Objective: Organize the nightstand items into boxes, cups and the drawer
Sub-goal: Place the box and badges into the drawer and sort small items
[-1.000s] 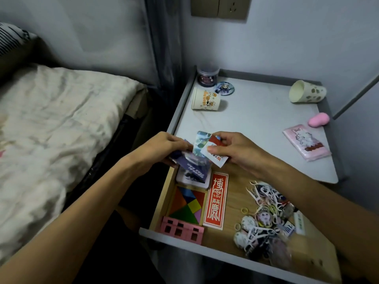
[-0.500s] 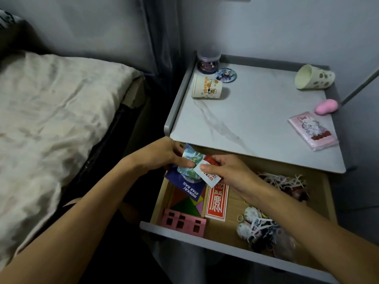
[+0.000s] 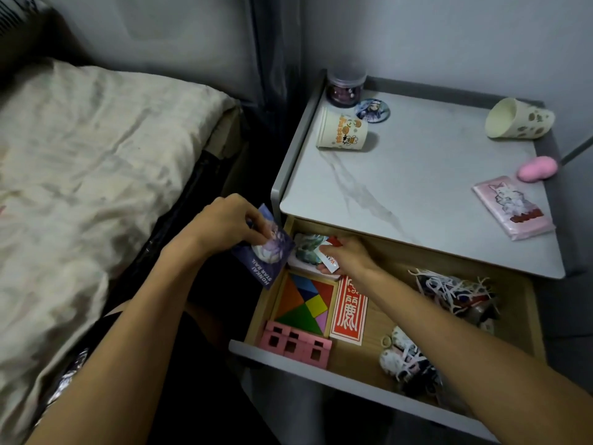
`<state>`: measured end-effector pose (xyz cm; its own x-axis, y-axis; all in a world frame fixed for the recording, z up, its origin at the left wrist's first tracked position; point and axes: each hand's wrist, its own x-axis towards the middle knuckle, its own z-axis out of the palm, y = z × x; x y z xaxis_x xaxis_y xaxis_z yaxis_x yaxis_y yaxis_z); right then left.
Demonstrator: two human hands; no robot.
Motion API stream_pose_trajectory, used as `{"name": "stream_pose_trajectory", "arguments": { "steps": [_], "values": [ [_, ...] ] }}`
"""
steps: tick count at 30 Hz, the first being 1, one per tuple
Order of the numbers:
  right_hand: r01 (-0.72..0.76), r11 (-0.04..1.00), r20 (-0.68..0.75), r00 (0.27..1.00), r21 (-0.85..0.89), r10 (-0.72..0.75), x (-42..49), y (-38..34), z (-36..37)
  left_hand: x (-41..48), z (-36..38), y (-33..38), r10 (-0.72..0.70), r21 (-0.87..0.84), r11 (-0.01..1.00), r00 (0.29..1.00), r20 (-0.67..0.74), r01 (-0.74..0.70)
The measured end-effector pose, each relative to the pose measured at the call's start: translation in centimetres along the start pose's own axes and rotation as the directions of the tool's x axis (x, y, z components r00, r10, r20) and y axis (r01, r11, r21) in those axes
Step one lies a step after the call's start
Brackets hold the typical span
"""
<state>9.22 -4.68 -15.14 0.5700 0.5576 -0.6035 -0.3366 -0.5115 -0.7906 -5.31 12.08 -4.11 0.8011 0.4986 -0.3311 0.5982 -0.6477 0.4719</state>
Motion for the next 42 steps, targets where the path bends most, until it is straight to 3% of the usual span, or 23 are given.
{"name": "stream_pose_trajectory", "arguments": {
  "steps": [7, 15, 23, 31, 35, 42],
  "values": [
    [0.088, 0.985, -0.146, 0.983, -0.148, -0.11, 1.8, 0.7, 2.0, 0.5, -0.1, 0.1, 0.005, -0.001, 1.0, 1.0, 0.006, -0.005],
    [0.086, 0.989, -0.227, 0.968, -0.116, -0.111, 1.3, 1.2, 2.3, 0.4, -0.1, 0.1, -0.005, -0.013, 1.0, 1.0, 0.01, 0.005],
    [-0.113, 0.991, -0.209, 0.97, 0.066, 0.124, -0.7, 1.6, -0.4, 0.2, 0.1, 0.2, 0.008, -0.036, 0.999, 1.0, 0.011, -0.008],
    [-0.116, 0.976, -0.189, 0.97, 0.184, 0.151, -1.1, 1.4, -1.5, 0.3, 0.3, 0.4, 0.033, -0.049, 0.998, 0.999, 0.033, -0.031],
    [-0.092, 0.988, -0.199, 0.973, 0.127, 0.116, -0.2, 1.7, -1.3, 0.5, 0.2, 0.5, 0.051, -0.075, 0.996, 0.998, 0.026, -0.049],
    [0.008, 0.976, -0.214, 0.975, -0.217, -0.055, 0.2, 1.6, -0.7, 0.7, 0.3, 0.6, 0.067, -0.104, 0.993, 0.997, 0.044, -0.062]
  ]
}}
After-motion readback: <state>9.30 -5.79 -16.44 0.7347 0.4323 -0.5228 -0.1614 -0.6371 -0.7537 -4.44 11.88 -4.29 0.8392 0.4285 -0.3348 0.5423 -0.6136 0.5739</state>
